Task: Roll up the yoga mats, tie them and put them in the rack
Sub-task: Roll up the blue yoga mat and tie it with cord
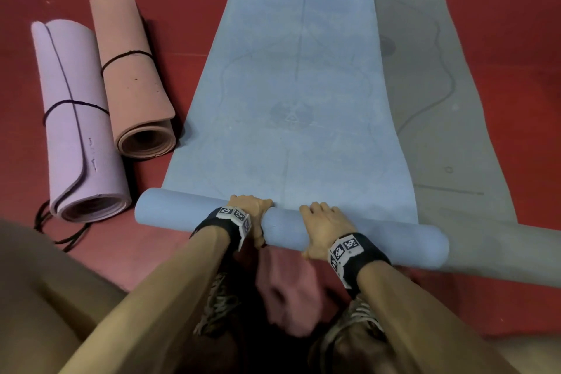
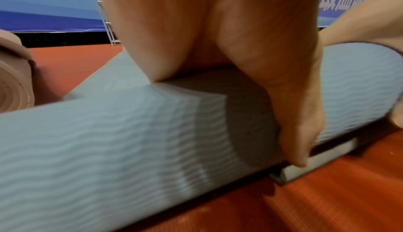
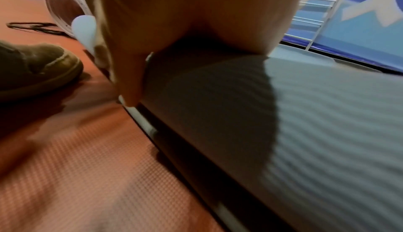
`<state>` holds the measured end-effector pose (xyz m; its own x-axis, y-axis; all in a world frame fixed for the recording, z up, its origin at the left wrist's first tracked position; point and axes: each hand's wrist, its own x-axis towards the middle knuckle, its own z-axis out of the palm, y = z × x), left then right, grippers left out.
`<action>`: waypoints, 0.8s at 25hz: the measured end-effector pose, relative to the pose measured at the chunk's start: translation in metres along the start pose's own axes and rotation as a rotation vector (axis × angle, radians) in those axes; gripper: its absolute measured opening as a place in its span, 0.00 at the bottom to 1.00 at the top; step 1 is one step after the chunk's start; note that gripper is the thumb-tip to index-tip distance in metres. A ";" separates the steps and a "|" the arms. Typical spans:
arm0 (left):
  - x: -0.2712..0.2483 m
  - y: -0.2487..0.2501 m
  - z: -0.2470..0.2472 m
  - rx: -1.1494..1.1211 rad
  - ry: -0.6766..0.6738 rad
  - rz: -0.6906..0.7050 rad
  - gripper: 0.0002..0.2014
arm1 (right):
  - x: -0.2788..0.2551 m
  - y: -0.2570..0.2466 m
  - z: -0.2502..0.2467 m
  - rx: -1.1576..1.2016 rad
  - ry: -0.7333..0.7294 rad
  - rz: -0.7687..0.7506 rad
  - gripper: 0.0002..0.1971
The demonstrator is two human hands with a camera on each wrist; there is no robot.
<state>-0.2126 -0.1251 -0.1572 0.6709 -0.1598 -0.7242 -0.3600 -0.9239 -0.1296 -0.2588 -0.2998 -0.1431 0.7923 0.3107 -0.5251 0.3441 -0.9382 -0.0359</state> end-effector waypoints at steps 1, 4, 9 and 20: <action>0.002 0.006 -0.006 0.032 -0.040 -0.039 0.37 | -0.003 -0.003 0.003 -0.037 0.051 0.007 0.35; 0.006 0.011 -0.010 0.037 -0.067 -0.071 0.39 | -0.005 -0.010 0.007 -0.067 0.107 0.059 0.30; -0.011 -0.013 0.015 -0.115 0.169 0.098 0.44 | 0.007 0.000 -0.016 0.094 -0.089 0.070 0.30; -0.007 -0.006 -0.005 -0.062 0.055 0.020 0.31 | 0.010 0.008 -0.012 0.104 -0.090 0.015 0.38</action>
<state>-0.2116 -0.1201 -0.1483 0.6990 -0.1961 -0.6877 -0.3345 -0.9396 -0.0720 -0.2421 -0.3023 -0.1387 0.7468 0.2858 -0.6005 0.2747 -0.9549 -0.1128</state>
